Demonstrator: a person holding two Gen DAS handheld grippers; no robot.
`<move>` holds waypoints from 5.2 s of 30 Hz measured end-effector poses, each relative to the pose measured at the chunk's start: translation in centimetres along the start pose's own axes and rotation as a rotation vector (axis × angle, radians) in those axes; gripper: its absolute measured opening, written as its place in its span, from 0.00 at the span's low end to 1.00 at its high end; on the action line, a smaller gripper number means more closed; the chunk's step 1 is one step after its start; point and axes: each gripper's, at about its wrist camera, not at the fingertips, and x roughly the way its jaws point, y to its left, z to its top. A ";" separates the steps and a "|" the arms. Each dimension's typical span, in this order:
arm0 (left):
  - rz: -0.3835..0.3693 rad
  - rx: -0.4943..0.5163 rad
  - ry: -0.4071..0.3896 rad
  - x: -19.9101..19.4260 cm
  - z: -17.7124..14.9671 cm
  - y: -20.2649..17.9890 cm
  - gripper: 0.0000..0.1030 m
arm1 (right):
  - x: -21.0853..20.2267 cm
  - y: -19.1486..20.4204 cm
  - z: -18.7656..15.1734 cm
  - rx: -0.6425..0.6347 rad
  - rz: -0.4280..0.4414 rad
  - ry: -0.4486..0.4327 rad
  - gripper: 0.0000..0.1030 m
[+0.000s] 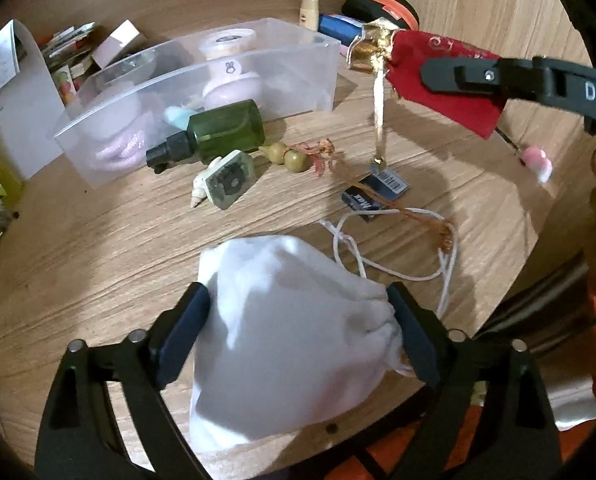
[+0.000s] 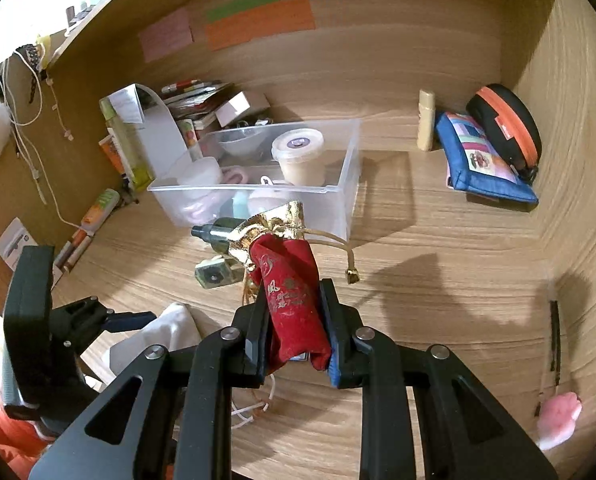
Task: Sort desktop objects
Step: 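Grasp the white cloth bag with left tool while right tool lifts the red pouch toward the bin, then lower the white cloth bag with left tool while right tool lowers the red pouch into the bin, then grasp the small white clip with left tool while right tool grasps the blue card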
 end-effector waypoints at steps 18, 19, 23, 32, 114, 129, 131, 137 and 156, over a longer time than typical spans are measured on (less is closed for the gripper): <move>0.036 -0.235 -0.120 -3.9 -0.1 7.3 0.52 | 0.1 0.5 2.0 -0.007 0.029 -0.017 0.19; 0.043 -0.236 -0.132 -4.2 0.2 7.5 0.52 | 0.0 0.6 2.2 -0.009 0.030 -0.020 0.19; 0.061 -0.233 -0.179 -5.6 1.3 8.2 0.52 | -0.4 0.7 3.6 -0.017 0.029 -0.042 0.19; 0.096 -0.235 -0.266 -7.9 4.7 9.9 0.52 | -0.9 0.9 6.3 -0.018 0.034 -0.089 0.19; 0.128 -0.212 -0.248 -4.8 13.3 15.1 0.77 | 5.8 5.5 11.4 -0.144 -0.092 -0.031 0.55; 0.080 -0.185 -0.121 -2.0 7.0 9.9 0.79 | 4.7 2.2 2.5 -0.040 -0.095 0.067 0.61; 0.071 -0.178 -0.092 -1.0 6.3 9.1 0.79 | 4.8 2.0 1.1 -0.029 -0.088 0.087 0.61; 0.050 -0.160 -0.057 0.6 5.1 7.6 0.79 | 4.5 2.2 -1.8 -0.032 -0.070 0.123 0.61; -0.118 -0.127 -0.025 2.9 6.2 5.1 0.36 | 5.2 2.4 -3.6 -0.024 -0.044 0.157 0.53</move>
